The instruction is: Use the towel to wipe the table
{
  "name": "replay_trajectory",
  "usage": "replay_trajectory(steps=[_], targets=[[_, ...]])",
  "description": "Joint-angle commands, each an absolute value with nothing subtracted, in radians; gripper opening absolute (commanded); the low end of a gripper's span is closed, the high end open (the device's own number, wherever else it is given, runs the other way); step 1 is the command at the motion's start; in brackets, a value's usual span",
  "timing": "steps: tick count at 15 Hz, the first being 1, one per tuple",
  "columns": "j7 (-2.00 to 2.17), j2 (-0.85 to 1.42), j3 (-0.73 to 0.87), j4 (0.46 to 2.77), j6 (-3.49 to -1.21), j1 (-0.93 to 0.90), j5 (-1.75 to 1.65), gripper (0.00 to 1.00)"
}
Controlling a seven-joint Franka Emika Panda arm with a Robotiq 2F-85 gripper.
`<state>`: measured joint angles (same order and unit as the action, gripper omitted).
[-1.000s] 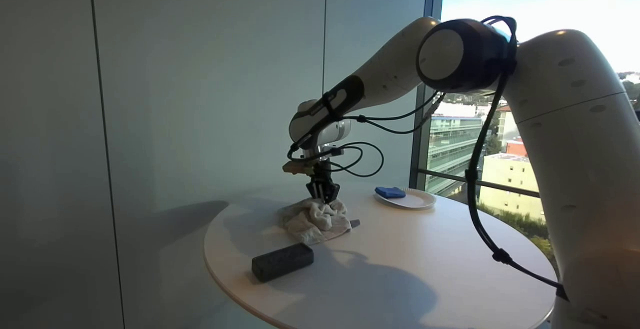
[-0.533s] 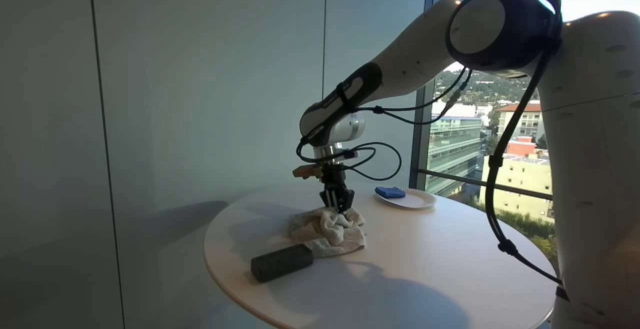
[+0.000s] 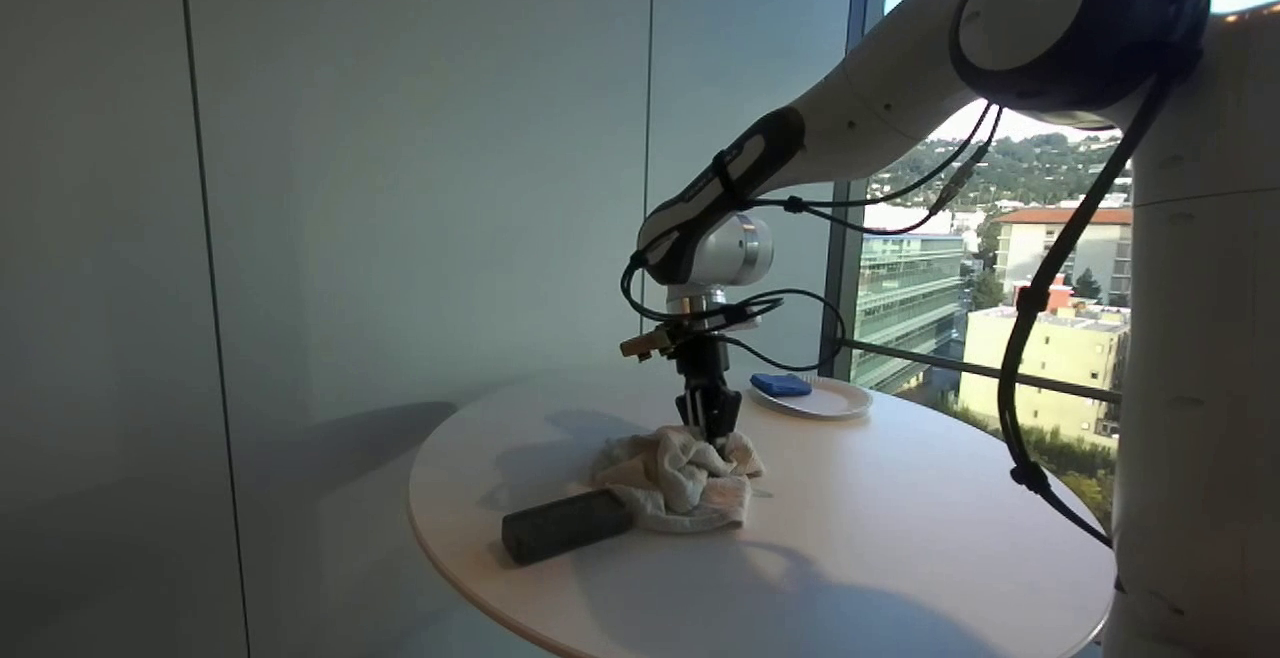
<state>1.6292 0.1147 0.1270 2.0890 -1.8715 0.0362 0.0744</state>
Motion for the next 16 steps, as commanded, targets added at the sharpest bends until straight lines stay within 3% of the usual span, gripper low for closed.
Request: replay_trajectory(steps=[1, 8, 16], targets=[[1.655, 0.131, 0.162, 2.210, -1.913, 0.097, 0.132, 0.08], [1.698, 0.143, 0.221, 2.250, -1.969, 0.179, 0.163, 0.08], [1.688, 0.238, 0.079, 1.934, -1.878, 0.041, -0.009, 0.08]])
